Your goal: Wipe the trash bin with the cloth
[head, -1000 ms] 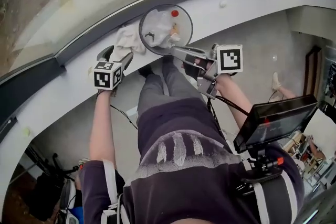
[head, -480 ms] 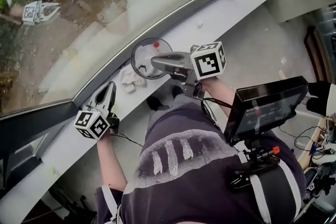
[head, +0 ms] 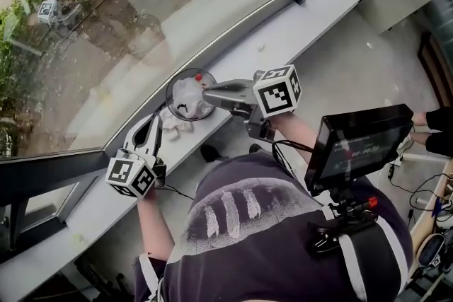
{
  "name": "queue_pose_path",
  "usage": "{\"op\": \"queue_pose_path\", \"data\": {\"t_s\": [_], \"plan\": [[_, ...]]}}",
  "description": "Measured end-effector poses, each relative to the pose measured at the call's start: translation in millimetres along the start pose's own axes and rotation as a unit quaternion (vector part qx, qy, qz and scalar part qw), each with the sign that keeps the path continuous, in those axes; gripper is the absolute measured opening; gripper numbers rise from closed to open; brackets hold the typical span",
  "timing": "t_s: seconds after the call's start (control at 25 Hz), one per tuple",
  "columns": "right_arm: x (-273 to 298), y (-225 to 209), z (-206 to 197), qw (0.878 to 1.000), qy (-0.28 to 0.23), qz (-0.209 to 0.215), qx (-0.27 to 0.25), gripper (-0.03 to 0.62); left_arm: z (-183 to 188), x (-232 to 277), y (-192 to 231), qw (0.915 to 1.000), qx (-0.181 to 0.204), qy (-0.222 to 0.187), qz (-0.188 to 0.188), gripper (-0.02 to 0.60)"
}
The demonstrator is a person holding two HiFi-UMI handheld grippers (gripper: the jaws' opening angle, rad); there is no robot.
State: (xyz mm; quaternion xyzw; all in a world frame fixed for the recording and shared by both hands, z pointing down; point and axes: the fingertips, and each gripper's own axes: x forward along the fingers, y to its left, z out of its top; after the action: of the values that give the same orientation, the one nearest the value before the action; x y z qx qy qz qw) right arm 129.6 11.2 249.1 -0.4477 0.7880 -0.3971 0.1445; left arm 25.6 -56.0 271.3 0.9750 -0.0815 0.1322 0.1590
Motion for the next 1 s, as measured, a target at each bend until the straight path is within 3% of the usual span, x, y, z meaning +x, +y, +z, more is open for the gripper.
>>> {"op": "queue_pose_path", "data": {"t_s": [0.16,0.24,0.36,0.48,0.68,0.88,1.0], "plan": [[-31.8,9.0,-8.0,1.000,-0.004,0.026,0.012,0.000,-4.2,10.8,-42.9,0.9973,-0.068,-0.016,-0.024,-0.005],[-53.1,11.5,-14.2,1.000,-0.005,0.027,-0.003,0.000,-2.3,20.7,-70.4,0.9955,-0.081,-0.030,-0.040,-0.005],[-82.8,9.2,-24.7,1.000,-0.007,0.029,-0.005,0.000,-2.3,30.8,-109.3,0.9974,-0.051,-0.027,-0.042,-0.005],[-95.8,7.2,-30.6,0.999,-0.010,0.040,0.003,0.000,-1.2,27.4,-128.2,0.9990,-0.032,-0.020,-0.022,-0.005],[-89.8,8.1,-38.2,0.998,0.014,0.052,-0.029,0.000,-16.5,3.7,-134.5,0.9991,-0.016,0.004,0.040,-0.005],[-80.3,16.9,-49.1,0.997,0.034,0.057,-0.047,0.000,-24.5,-21.4,-137.3,0.9973,-0.024,0.007,0.069,-0.005],[-76.6,30.9,-50.6,0.991,0.035,0.034,-0.124,0.000,-16.4,-28.7,-148.6,0.9976,0.002,0.002,0.069,-0.005]]}}
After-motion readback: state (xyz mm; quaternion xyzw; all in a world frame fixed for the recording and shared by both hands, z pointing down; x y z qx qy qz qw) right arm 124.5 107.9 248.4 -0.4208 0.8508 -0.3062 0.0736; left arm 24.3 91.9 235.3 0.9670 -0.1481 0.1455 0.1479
